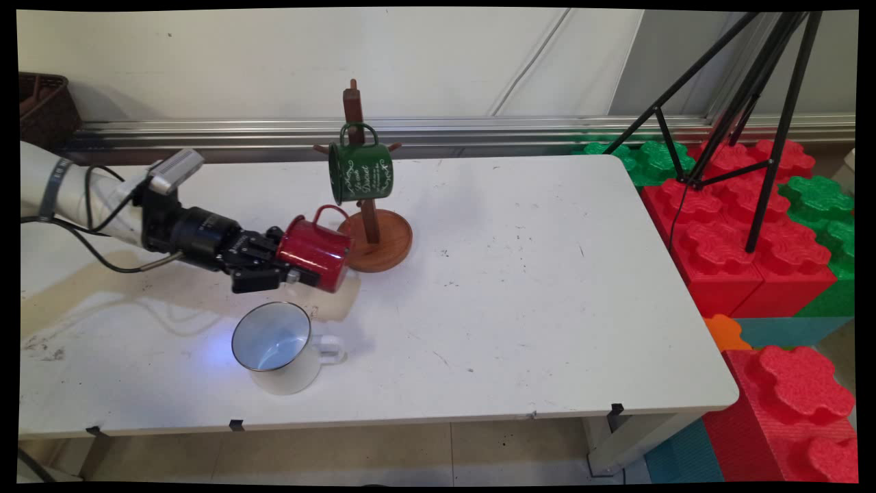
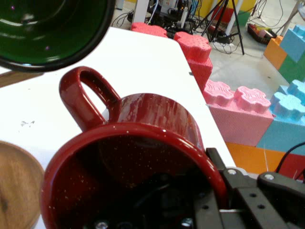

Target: Place the picked object on the table

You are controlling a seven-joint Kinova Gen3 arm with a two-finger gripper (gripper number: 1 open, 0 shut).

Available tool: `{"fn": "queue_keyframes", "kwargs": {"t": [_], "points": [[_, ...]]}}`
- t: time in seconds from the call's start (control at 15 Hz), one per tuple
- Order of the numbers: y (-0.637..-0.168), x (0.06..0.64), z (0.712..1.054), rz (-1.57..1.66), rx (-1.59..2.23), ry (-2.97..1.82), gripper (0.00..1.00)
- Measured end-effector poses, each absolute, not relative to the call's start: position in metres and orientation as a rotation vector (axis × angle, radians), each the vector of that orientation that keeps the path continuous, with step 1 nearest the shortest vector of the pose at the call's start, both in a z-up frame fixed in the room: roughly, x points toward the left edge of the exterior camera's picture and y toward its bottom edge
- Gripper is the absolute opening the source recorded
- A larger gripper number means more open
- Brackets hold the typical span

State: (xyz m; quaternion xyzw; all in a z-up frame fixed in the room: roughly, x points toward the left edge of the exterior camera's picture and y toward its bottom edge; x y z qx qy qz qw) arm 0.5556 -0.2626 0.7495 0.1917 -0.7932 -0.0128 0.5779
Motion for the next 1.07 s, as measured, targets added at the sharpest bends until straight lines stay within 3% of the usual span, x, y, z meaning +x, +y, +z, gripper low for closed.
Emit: {"fn": "queue_keyframes", "kwargs": {"t": [1.07], "points": [[-0.233,0.634,0.79,0.098,0.454,-1.996,0.0]]}}
